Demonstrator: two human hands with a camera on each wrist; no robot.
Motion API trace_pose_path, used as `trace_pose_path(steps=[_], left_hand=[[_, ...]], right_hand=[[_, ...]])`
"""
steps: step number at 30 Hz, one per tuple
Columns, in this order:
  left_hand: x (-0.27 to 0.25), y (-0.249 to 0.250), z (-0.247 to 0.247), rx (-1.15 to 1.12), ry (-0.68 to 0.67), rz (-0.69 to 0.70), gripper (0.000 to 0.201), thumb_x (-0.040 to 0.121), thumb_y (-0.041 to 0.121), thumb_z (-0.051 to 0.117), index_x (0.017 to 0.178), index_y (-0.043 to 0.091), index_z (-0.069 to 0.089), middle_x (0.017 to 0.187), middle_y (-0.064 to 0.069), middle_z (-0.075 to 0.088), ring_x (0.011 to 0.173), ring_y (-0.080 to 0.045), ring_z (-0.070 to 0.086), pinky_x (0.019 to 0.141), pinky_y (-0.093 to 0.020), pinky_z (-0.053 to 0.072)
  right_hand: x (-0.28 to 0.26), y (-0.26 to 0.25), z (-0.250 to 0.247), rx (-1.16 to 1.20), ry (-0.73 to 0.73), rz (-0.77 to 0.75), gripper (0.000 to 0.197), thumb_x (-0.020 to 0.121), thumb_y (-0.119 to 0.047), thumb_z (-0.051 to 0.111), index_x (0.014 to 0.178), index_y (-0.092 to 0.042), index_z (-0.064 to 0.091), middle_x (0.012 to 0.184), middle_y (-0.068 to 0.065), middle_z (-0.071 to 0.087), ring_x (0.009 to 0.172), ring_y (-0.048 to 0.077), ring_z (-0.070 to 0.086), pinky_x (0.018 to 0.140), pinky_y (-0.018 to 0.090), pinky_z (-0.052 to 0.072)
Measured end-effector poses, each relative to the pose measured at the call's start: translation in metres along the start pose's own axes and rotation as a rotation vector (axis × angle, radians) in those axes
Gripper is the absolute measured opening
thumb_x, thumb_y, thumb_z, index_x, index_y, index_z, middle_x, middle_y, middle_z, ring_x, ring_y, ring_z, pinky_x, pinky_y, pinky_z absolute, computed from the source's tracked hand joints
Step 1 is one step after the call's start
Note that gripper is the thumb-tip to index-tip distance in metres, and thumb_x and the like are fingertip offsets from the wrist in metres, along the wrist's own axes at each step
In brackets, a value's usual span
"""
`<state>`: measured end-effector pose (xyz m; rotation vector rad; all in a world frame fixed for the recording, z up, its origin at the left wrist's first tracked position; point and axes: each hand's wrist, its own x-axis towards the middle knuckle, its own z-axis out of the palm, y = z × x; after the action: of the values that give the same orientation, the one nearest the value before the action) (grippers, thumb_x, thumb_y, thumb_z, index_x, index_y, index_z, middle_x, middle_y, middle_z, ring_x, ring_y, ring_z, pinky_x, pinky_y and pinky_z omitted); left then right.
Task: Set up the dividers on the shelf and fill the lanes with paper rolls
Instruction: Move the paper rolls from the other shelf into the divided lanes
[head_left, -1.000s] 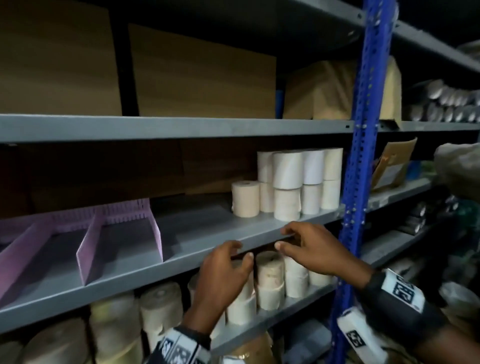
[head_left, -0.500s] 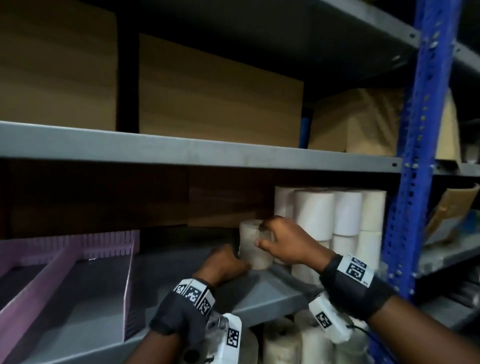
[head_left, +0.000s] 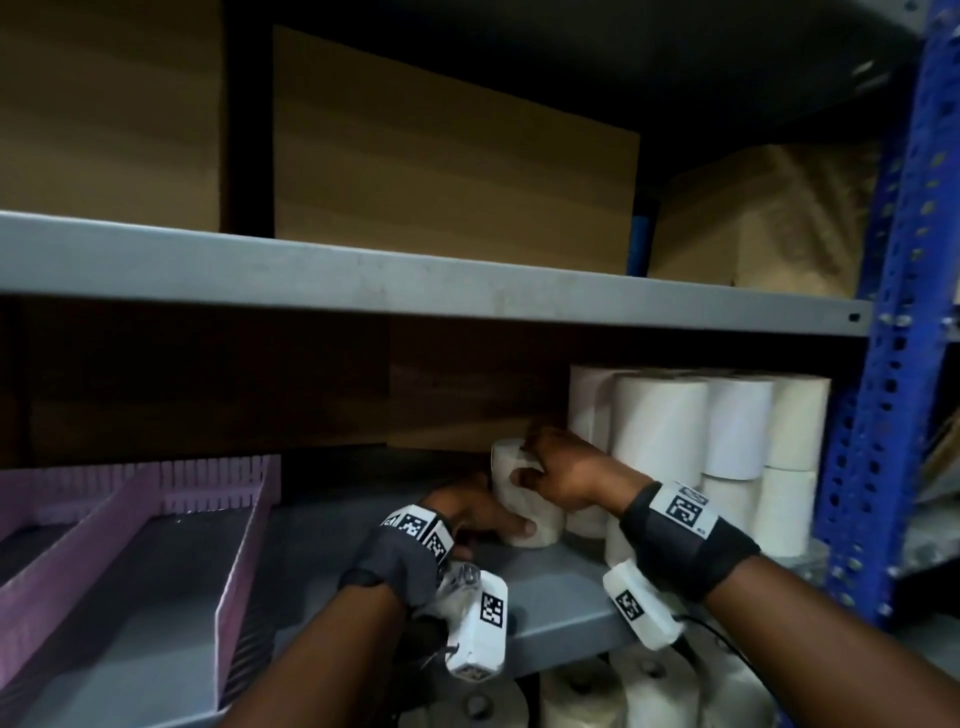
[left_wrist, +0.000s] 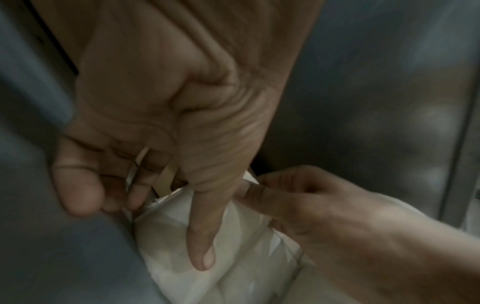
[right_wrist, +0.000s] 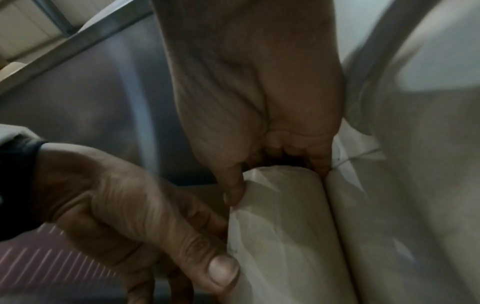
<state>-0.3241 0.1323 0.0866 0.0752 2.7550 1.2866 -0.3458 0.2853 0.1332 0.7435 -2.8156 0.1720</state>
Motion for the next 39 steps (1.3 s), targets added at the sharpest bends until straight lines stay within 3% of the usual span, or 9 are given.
trace_pose_path(steps=[4,8,12,14,19,22,26,31,39], left_hand=[[-0.015,0.004,0.000,0.108,0.019,0.044,0.048,0.087,0.030,0.080,0.126,0.024,0.054,0.100,0.007,0.062,0.076,-0.007,0.055,0.042,-0.016,0.043],[-0.045,0.007,-0.002,0.204,0.078,0.157,0.052,0.086,0.035,0.080,0.132,0.021,0.060,0.111,0.003,0.064,0.080,-0.010,0.057,0.037,-0.007,0.036],[-0.092,0.000,0.003,0.256,0.202,0.236,0.067,0.075,0.055,0.080,0.133,0.030,0.057,0.126,0.003,0.068,0.106,-0.014,0.064,0.082,-0.025,0.053],[-0.122,-0.001,0.011,0.292,0.260,0.265,0.076,0.070,0.068,0.075,0.132,0.031,0.053,0.127,0.003,0.065,0.116,-0.020,0.062,0.091,-0.033,0.052],[-0.198,-0.013,0.037,0.204,0.384,0.397,0.087,0.055,0.085,0.067,0.128,0.040,0.050,0.118,0.018,0.064,0.107,-0.008,0.061,0.077,-0.026,0.051],[-0.240,-0.033,0.064,-0.071,0.370,0.419,0.087,0.058,0.081,0.076,0.132,0.048,0.045,0.121,0.027,0.062,0.108,0.007,0.060,0.088,-0.028,0.056],[-0.293,-0.055,0.103,-0.321,0.456,0.438,0.081,0.060,0.066,0.087,0.129,0.042,0.053,0.120,0.018,0.069,0.108,-0.003,0.067,0.089,-0.041,0.059],[-0.370,-0.075,0.121,-0.311,0.679,0.472,0.067,0.064,0.054,0.088,0.122,0.050,0.056,0.114,0.020,0.070,0.100,-0.001,0.069,0.073,-0.016,0.055],[-0.476,-0.112,0.103,-0.344,0.831,0.434,0.076,0.065,0.060,0.086,0.132,0.044,0.055,0.120,0.017,0.070,0.106,-0.005,0.069,0.082,-0.025,0.058]], right_hand=[[-0.012,-0.005,-0.007,0.037,0.026,-0.032,0.056,0.091,-0.044,0.061,0.133,-0.007,0.053,0.140,0.013,0.049,0.125,0.028,0.050,0.104,0.039,0.043],[-0.043,-0.011,-0.015,0.154,0.119,-0.120,0.058,0.089,-0.042,0.064,0.135,-0.008,0.052,0.143,0.007,0.044,0.129,0.021,0.047,0.109,0.036,0.040],[-0.082,-0.023,-0.035,0.233,0.133,-0.244,0.048,0.089,-0.038,0.067,0.127,-0.010,0.062,0.143,-0.001,0.043,0.128,0.011,0.046,0.111,0.032,0.039],[-0.106,-0.029,-0.045,0.277,0.134,-0.289,0.041,0.089,-0.037,0.068,0.121,-0.012,0.065,0.138,-0.007,0.045,0.122,0.006,0.049,0.107,0.031,0.043],[-0.177,-0.049,-0.059,0.353,0.128,-0.365,0.038,0.088,-0.037,0.069,0.119,-0.016,0.067,0.131,-0.015,0.048,0.117,-0.002,0.051,0.098,0.024,0.047],[-0.218,-0.066,-0.058,0.391,0.118,-0.398,0.037,0.088,-0.037,0.069,0.119,-0.017,0.067,0.131,-0.018,0.048,0.117,-0.005,0.051,0.093,0.015,0.044],[-0.267,-0.093,-0.048,0.418,0.080,-0.438,0.040,0.087,-0.041,0.069,0.121,-0.020,0.065,0.130,-0.025,0.046,0.118,-0.006,0.050,0.090,0.015,0.045],[-0.315,-0.138,-0.048,0.502,0.009,-0.484,0.044,0.085,-0.042,0.071,0.123,-0.021,0.065,0.130,-0.024,0.048,0.121,-0.006,0.050,0.102,0.030,0.047],[-0.346,-0.229,-0.056,0.459,-0.078,-0.625,0.061,0.079,-0.059,0.069,0.133,-0.034,0.058,0.141,-0.032,0.039,0.127,-0.014,0.039,0.104,0.019,0.043]])
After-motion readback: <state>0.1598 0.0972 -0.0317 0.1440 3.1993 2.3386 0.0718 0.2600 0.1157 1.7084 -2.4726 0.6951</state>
